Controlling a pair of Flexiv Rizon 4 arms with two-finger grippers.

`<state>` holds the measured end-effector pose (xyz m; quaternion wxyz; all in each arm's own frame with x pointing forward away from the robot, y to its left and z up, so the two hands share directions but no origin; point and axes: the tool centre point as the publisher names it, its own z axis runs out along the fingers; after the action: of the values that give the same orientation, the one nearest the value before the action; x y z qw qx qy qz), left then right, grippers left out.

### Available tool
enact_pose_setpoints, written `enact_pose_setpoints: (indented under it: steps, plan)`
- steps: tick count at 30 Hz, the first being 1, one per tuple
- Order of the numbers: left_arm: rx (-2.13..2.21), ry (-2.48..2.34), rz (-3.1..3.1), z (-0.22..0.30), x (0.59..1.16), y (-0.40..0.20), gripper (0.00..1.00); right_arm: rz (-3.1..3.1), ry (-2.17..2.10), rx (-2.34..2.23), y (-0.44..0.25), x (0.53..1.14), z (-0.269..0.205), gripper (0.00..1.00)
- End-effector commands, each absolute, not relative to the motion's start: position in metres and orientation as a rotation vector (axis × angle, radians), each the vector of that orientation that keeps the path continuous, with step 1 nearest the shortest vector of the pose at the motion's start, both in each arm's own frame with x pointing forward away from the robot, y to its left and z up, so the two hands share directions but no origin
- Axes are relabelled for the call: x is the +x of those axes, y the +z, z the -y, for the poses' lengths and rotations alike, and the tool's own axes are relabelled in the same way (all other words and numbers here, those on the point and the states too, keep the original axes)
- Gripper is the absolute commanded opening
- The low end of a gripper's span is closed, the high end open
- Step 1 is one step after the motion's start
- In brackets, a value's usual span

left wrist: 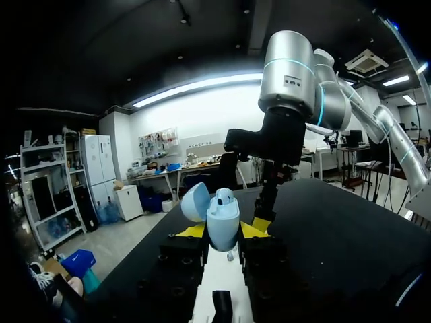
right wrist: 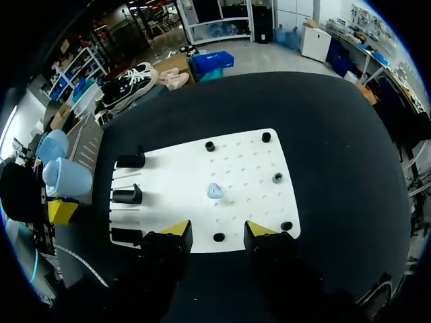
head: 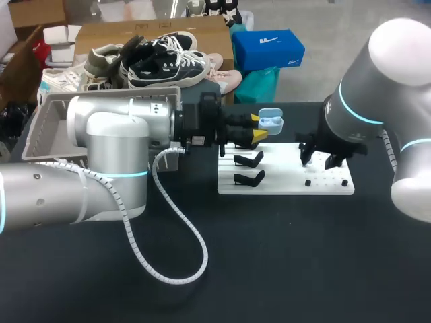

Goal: Pick up each earbud case from the left stands, insert the matching earbuds, close the lid, and place the case in the box.

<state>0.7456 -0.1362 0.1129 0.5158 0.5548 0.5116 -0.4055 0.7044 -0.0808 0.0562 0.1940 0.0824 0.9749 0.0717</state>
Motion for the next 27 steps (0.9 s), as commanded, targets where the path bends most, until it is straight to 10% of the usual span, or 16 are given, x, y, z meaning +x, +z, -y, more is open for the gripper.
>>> enact_pose_setpoints:
  steps: [1, 27]
  plan:
    - [1.331, -0.963, -1.228, 0.12, 0.742, 0.117, 0.0, -2.742, 0.204, 0.236, 0.051, 0.709, 0.079, 0.48]
    - [1.333, -0.954, -1.227, 0.118, 0.745, 0.119, 0.0, -2.744, 0.242, 0.219, 0.031, 0.726, 0.08, 0.48]
